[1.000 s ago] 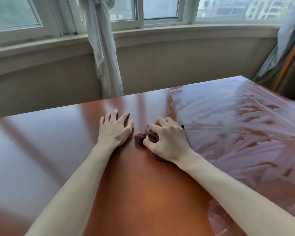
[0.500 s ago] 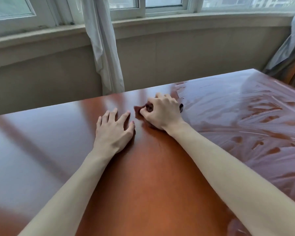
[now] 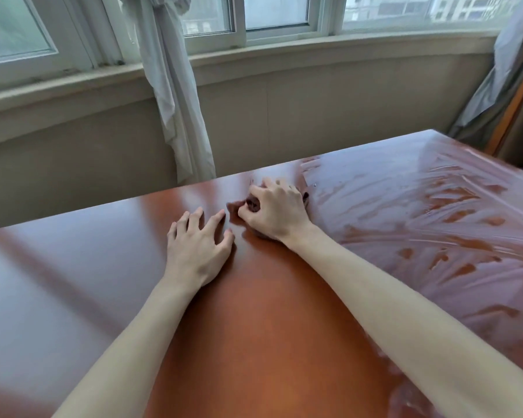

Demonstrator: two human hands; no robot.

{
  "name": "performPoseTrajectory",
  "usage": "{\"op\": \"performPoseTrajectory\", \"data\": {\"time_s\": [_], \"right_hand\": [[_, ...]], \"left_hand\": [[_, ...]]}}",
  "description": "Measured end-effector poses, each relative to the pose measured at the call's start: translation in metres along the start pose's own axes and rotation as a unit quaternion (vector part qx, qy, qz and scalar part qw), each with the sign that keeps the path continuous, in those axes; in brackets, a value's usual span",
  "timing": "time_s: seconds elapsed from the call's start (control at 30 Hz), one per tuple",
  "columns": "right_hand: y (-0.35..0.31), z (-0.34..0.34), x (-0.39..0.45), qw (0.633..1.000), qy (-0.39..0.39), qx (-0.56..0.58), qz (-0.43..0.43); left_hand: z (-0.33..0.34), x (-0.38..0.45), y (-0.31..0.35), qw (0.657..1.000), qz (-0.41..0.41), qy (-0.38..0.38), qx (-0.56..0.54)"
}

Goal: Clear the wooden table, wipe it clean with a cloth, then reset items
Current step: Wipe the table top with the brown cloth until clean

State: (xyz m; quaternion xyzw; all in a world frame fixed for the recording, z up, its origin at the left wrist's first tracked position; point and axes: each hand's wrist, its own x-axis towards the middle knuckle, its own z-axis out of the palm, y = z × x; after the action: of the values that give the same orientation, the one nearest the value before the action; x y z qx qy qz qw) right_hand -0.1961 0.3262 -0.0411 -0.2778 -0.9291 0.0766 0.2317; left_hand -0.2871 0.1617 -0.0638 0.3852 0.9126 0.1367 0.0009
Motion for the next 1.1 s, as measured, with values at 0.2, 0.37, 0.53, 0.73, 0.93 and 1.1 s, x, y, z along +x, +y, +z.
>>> {"op": "performPoseTrajectory", "data": {"time_s": [0.2,0.37,0.53,0.73,0.93,1.1], "right_hand": [[-0.023,-0.064,-0.184,0.995,0.027,0.034,-0.093],[-0.018,-0.065,-0.172,0.992,0.016,0.027,-0.123],[0.006,-0.014,-0.036,0.999,0.007,-0.016,-0.027],[0.028,0.038,0.108,0.999,0.010,-0.028,0.023],[0.021,0.032,0.105,0.999,-0.014,-0.030,0.023],[-0.003,-0.024,-0.040,1.000,-0.023,-0.008,-0.009]], "left_hand": [[-0.003,-0.003,0.002,1.000,0.004,-0.015,-0.008],[-0.002,-0.003,0.002,1.000,0.005,-0.012,-0.015],[0.003,0.001,-0.001,1.000,0.009,0.006,-0.014],[0.008,0.003,-0.001,1.000,0.000,0.012,0.003],[0.001,0.001,0.002,1.000,-0.013,-0.018,0.004],[-0.019,-0.006,0.025,0.993,-0.033,-0.037,0.111]]}}
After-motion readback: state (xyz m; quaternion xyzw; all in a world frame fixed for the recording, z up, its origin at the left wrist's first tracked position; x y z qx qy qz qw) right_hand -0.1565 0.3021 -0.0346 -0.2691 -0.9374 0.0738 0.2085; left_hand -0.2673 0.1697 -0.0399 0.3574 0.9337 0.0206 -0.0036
